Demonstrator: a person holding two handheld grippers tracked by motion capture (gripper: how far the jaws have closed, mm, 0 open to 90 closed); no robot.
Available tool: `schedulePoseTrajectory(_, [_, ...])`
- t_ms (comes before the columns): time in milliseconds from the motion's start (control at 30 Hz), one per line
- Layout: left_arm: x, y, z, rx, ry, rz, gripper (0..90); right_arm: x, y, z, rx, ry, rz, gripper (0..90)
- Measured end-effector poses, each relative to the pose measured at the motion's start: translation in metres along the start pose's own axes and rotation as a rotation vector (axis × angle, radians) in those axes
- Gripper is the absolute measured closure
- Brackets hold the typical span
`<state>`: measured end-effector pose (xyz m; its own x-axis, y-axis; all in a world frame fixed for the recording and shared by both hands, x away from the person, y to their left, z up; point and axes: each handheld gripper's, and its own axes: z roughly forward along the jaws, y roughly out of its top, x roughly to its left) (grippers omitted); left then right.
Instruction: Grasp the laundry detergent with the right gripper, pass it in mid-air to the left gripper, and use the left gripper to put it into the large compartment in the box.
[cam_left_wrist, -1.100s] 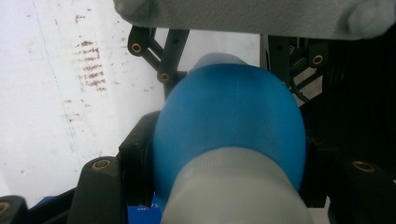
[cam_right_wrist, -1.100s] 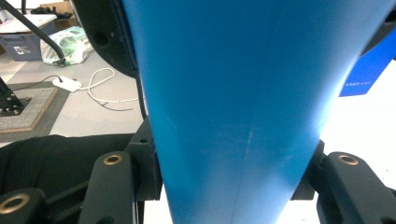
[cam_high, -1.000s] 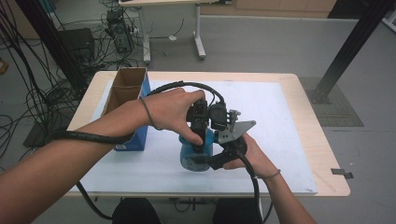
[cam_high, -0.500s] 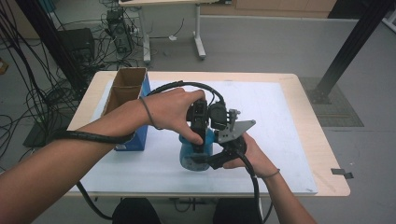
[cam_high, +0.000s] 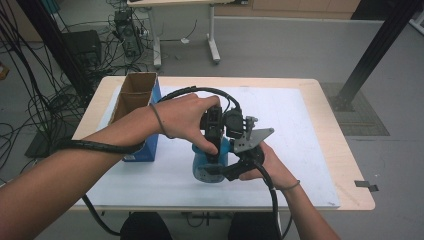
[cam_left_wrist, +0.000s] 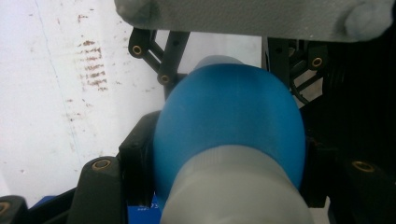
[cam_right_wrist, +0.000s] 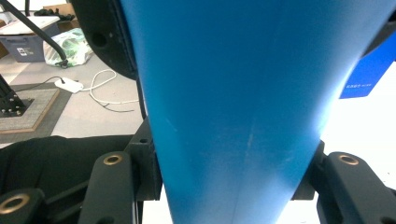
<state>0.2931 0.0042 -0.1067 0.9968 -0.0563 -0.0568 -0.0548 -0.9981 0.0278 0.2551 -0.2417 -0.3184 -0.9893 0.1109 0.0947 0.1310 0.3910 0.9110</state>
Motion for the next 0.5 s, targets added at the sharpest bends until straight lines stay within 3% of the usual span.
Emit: schedulePoseTrajectory(500, [-0.0015,0.0012,-0.0025,0.007,0.002,-0.001,37.9,0.0013,0.0003,0.0001,-0.007,-0.002,-0.002,43.2])
